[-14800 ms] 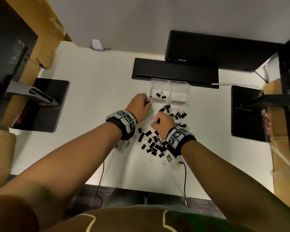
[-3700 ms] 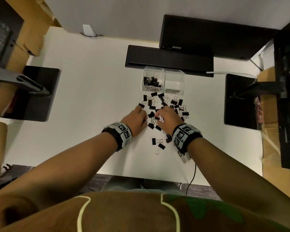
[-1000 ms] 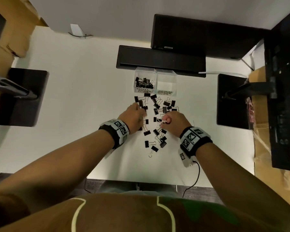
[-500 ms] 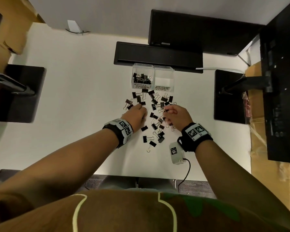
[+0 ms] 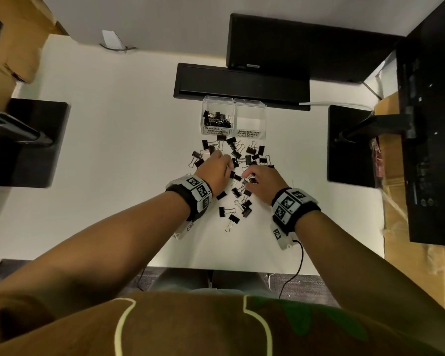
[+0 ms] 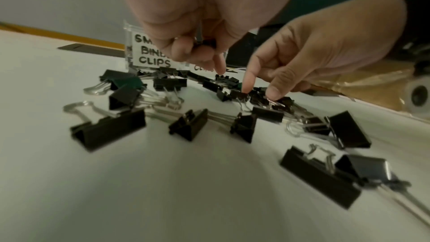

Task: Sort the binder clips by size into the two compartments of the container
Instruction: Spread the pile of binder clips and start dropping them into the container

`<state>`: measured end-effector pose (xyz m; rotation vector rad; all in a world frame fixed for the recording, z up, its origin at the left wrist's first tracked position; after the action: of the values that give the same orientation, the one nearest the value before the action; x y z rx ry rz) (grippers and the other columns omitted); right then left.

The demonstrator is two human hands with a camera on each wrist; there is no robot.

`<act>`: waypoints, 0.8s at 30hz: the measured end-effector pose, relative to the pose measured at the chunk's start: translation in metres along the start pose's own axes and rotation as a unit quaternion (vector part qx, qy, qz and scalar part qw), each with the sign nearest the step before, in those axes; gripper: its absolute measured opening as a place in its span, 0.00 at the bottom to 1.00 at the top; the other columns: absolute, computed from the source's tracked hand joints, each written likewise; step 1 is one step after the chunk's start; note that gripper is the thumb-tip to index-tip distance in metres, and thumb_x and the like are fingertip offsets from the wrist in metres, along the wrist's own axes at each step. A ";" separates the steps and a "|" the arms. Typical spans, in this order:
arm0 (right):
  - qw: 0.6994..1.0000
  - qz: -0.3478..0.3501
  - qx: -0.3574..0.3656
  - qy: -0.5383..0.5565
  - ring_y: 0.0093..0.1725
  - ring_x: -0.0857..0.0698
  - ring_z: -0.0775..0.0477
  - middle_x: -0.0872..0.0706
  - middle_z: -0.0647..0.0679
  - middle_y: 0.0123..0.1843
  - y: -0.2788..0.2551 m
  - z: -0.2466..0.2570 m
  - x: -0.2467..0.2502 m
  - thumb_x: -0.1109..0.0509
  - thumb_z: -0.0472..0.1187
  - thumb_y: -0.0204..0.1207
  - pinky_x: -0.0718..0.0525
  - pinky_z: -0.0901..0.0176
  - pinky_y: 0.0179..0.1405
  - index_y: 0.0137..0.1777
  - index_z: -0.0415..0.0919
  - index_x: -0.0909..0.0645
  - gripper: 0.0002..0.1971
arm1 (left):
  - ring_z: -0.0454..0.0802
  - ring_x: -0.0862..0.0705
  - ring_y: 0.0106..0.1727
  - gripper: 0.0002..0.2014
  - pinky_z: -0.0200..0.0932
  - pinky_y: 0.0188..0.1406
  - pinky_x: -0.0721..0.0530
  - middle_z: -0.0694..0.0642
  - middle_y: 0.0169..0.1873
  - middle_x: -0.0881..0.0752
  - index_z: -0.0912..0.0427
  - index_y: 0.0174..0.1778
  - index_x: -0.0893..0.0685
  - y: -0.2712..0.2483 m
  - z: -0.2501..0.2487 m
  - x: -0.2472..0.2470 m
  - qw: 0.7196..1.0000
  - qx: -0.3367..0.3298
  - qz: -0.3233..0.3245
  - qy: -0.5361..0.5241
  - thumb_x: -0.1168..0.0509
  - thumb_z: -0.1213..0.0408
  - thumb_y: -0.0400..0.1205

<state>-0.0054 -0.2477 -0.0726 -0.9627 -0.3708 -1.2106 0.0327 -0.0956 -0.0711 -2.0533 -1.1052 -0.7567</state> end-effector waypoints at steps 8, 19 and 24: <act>1.000 0.002 0.006 -0.028 0.38 0.25 0.56 0.24 0.58 0.42 -0.001 -0.001 -0.010 0.27 0.40 0.75 0.26 0.64 0.40 0.57 0.44 0.19 0.12 | 0.60 0.19 0.50 0.14 0.53 0.49 0.15 0.62 0.55 0.24 0.61 0.62 0.18 0.008 -0.008 -0.021 0.988 -0.075 0.077 0.113 0.37 0.67 0.80; 0.999 0.033 -0.017 0.040 0.32 0.22 0.55 0.19 0.51 0.35 0.011 0.001 0.010 0.28 0.32 0.68 0.22 0.62 0.33 0.40 0.41 0.20 0.05 | 0.52 0.20 0.45 0.04 0.45 0.45 0.21 0.55 0.46 0.19 0.60 0.45 0.22 0.004 0.012 -0.004 0.999 0.037 0.005 -0.036 0.34 0.65 0.79; 0.988 0.101 0.039 -0.107 0.44 0.26 0.52 0.27 0.52 0.46 0.014 0.011 -0.002 0.26 0.38 0.73 0.30 0.63 0.45 0.51 0.40 0.18 0.08 | 0.49 0.21 0.41 0.02 0.39 0.41 0.25 0.54 0.43 0.17 0.59 0.47 0.23 0.003 0.013 0.031 0.982 0.080 -0.077 -0.150 0.36 0.66 0.81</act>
<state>0.0096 -0.2376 -0.0735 -1.0387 -0.4747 -0.9046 0.0521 -0.0724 -0.0568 -2.0041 -1.4576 -0.4204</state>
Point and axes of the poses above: each hand's wrist, its own y-axis towards the middle knuckle, its own x-axis out of the back of the hand, z = x × y, the point moved 3 cm from there along y, towards the middle knuckle
